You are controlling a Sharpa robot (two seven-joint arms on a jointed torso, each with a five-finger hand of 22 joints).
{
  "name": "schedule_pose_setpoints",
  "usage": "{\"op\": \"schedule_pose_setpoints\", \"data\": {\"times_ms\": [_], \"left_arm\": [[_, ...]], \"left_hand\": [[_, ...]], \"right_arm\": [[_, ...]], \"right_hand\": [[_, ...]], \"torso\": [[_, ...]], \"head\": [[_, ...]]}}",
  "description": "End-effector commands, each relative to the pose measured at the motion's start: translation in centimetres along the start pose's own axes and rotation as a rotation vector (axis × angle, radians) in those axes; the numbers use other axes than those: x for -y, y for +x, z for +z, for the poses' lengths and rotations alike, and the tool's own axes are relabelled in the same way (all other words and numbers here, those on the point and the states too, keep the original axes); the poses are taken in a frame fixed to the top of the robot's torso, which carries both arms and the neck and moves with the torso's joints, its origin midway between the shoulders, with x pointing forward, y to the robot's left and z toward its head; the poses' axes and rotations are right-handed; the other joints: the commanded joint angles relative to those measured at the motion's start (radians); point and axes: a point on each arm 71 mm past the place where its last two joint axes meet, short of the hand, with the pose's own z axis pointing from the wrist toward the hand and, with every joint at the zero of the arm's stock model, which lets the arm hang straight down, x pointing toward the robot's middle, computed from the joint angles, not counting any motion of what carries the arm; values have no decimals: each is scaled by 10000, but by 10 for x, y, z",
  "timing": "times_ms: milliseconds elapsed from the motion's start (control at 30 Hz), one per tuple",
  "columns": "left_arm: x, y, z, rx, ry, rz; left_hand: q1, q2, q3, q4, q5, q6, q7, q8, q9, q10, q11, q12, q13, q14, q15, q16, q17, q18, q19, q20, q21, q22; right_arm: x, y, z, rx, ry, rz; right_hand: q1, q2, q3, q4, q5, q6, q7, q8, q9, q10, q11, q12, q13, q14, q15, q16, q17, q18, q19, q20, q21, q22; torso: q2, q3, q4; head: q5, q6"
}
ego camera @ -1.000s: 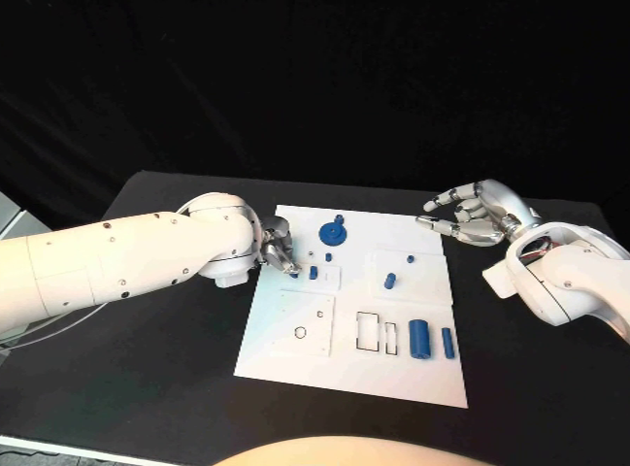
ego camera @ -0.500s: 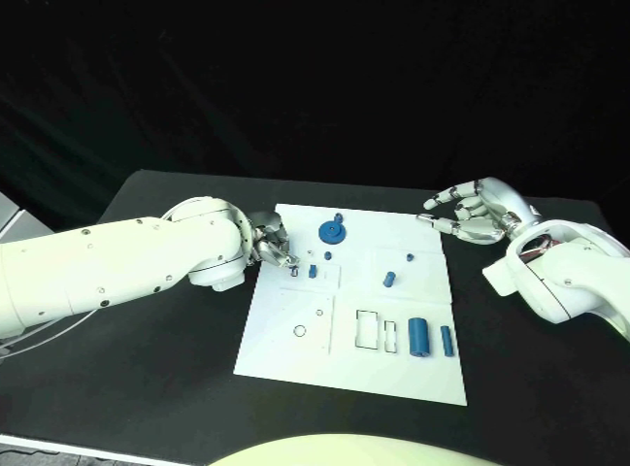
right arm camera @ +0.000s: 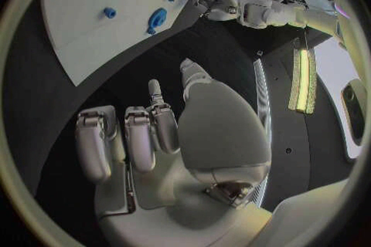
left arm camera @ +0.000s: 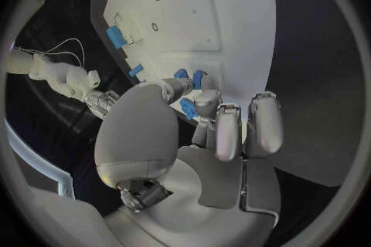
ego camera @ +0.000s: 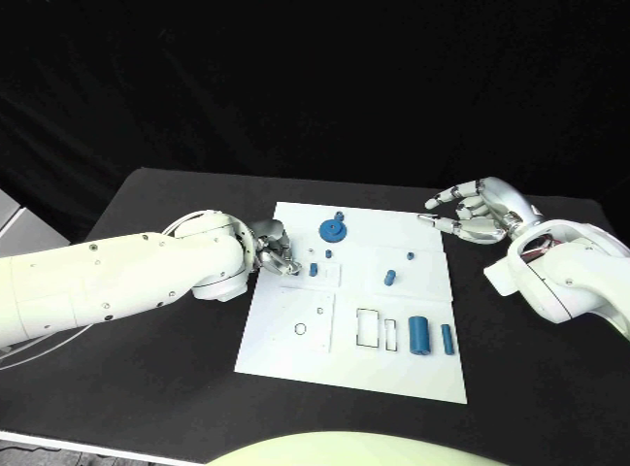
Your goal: Assemble the parts on the task board
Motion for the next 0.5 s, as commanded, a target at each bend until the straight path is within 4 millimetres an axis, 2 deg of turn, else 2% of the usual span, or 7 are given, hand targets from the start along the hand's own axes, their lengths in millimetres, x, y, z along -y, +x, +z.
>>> {"op": "schedule_pose_setpoints", "data": {"times_ms": [33, 500], "left_arm": [[3, 0, 1, 489, 329, 539], [5, 1, 2, 571, 430, 819]], "left_hand": [[-85, -15, 1875, -1839, 42, 201, -117, 61, -34, 61, -4, 68, 8, 635, -68, 46, 1022, -189, 74, 28, 38, 11], [-94, -22, 1883, -1844, 38, 205, -119, 62, -34, 72, -6, 78, 23, 636, -69, 49, 1028, -190, 79, 28, 40, 16]], "right_arm": [[-1, 1, -1, -125, -167, -77], [0, 2, -1, -137, -159, -74]], "right_hand": [[-1, 129, -57, 11, 62, -64, -16, 59, -14, -47, -8, -13, 1464, 976, -35, -69, 2371, -9, 938, -35, -56, 2490], [-23, 158, -67, 16, 78, -64, -17, 66, -18, -42, -9, -9, 1467, 977, -37, -68, 2373, -10, 940, -37, -51, 2493]], "torso": [[17, -5, -8], [17, -9, -9]], "head": [[-2, 13], [-10, -6]]}}
